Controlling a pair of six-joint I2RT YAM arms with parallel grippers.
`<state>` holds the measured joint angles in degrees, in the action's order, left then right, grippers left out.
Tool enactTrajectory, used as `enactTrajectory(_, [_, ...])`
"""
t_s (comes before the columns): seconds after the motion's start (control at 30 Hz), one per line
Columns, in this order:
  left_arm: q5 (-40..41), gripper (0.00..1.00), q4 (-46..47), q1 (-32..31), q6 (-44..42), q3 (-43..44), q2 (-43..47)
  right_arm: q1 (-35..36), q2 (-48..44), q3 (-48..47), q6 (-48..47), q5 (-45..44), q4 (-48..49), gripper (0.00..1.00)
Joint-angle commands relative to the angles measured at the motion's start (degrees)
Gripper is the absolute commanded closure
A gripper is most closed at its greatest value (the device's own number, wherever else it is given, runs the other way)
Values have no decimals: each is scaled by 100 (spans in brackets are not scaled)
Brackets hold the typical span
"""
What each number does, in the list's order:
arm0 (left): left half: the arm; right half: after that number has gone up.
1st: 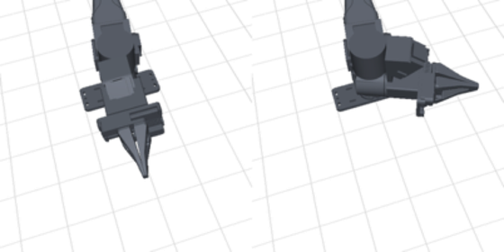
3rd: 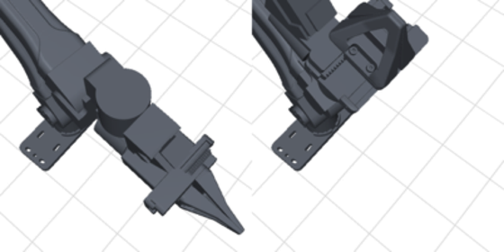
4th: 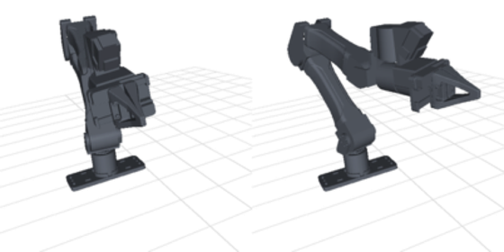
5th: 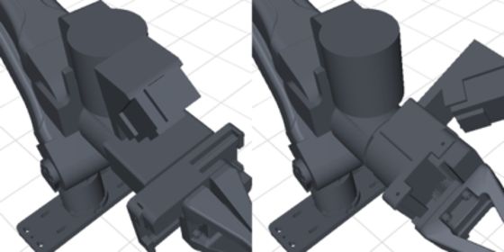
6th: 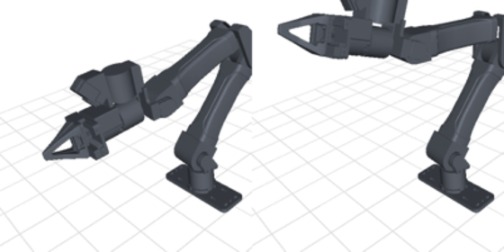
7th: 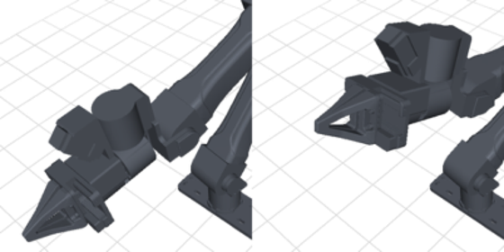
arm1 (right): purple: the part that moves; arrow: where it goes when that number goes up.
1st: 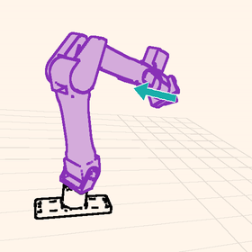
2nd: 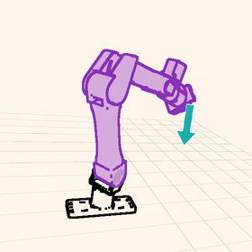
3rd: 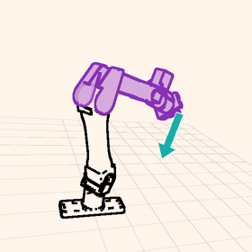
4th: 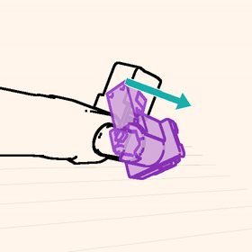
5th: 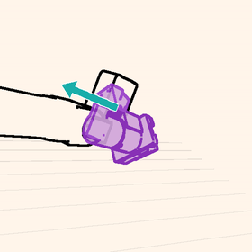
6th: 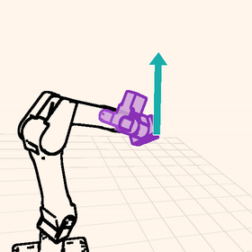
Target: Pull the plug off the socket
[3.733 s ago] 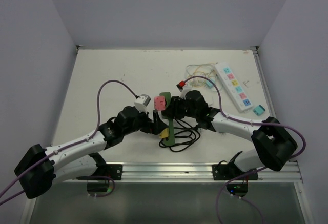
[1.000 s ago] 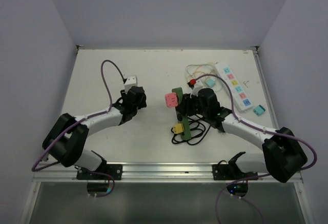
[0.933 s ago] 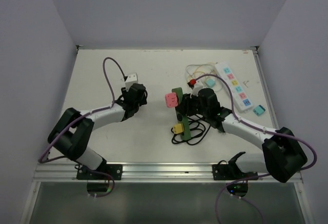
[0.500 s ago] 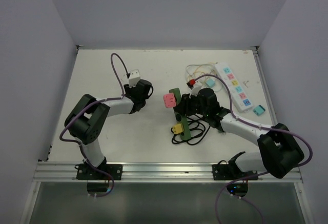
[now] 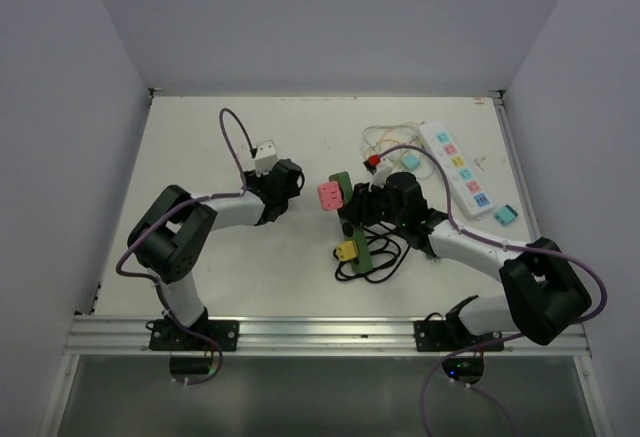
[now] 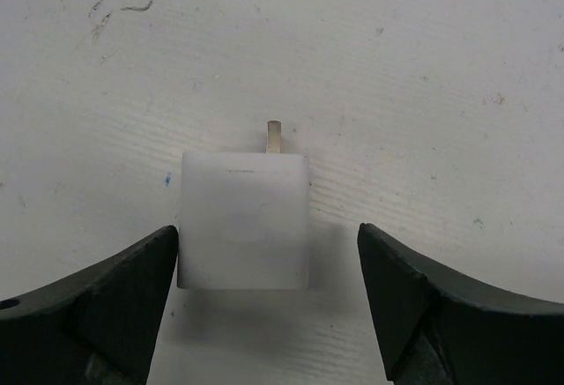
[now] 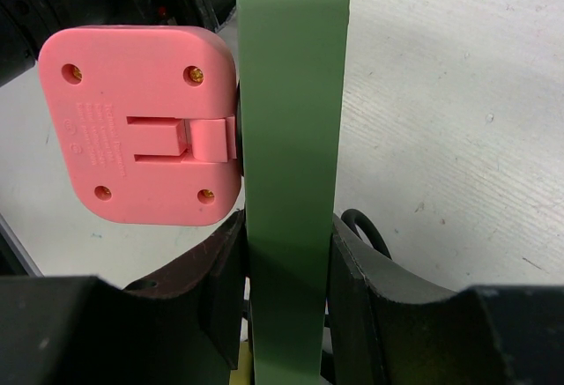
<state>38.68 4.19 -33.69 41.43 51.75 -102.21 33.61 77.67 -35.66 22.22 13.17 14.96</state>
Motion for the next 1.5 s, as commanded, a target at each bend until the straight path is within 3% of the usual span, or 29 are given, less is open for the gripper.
enactTrajectory(0.0, [35,13,-137,-41,322,-42,316,-3,82,-29,-112,186,147,100])
enactTrajectory(0.3, [-1141,1,-173,-50,-20,-489,1932,-3,108,-55,-130,248,86,100])
enactTrajectory(0.53, [-3344,1,678,-50,-293,-1201,3180,-3,90,-38,-147,309,130,100])
enactTrajectory(0.67, [-4411,1,1347,-76,-171,-1527,3304,-3,108,-20,-130,388,182,100])
enactTrajectory(1.0, [-4527,4,1734,-656,-170,-1114,2769,-3,73,33,-139,423,262,100])
enactTrajectory(1.47, [-3947,33,1735,-788,172,-965,2364,-3,90,50,-121,520,341,100])
